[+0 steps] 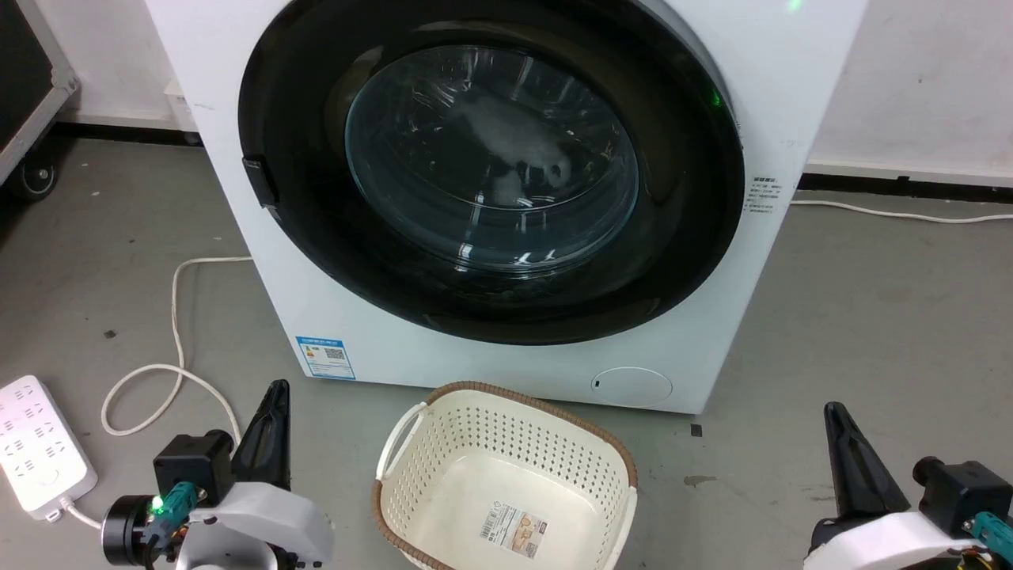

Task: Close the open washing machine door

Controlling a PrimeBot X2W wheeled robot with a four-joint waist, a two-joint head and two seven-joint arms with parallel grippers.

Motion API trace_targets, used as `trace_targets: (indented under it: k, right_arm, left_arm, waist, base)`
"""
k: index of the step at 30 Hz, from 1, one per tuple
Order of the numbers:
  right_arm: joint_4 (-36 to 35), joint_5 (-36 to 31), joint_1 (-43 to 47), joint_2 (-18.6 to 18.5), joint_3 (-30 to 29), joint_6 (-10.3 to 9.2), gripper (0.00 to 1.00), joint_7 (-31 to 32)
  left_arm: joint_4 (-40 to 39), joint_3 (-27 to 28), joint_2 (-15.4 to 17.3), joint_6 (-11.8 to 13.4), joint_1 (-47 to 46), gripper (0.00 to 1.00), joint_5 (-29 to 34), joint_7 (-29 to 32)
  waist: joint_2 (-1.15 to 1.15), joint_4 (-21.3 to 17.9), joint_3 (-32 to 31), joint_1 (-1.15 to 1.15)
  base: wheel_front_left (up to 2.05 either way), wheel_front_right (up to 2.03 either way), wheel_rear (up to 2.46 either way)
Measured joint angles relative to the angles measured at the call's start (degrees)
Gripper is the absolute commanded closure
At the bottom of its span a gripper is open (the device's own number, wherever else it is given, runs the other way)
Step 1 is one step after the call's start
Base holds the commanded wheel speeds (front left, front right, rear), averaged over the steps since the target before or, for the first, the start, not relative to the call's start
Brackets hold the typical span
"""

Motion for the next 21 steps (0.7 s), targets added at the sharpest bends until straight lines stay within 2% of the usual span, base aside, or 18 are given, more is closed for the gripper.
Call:
trace_targets:
  k: [21]
  right_arm:
    - [-0.66, -1.63, -0.01, 0.00, 0.66, 0.00, 1.00, 1.25]
  left_arm:
    - [-1.15, 2.50, -2.96, -1.63, 0.43, 1.00, 4.46, 1.80]
  waist:
    - [0.00, 0.73, 0.15, 0.00]
  base:
    - [0.00, 0.00, 0.00]
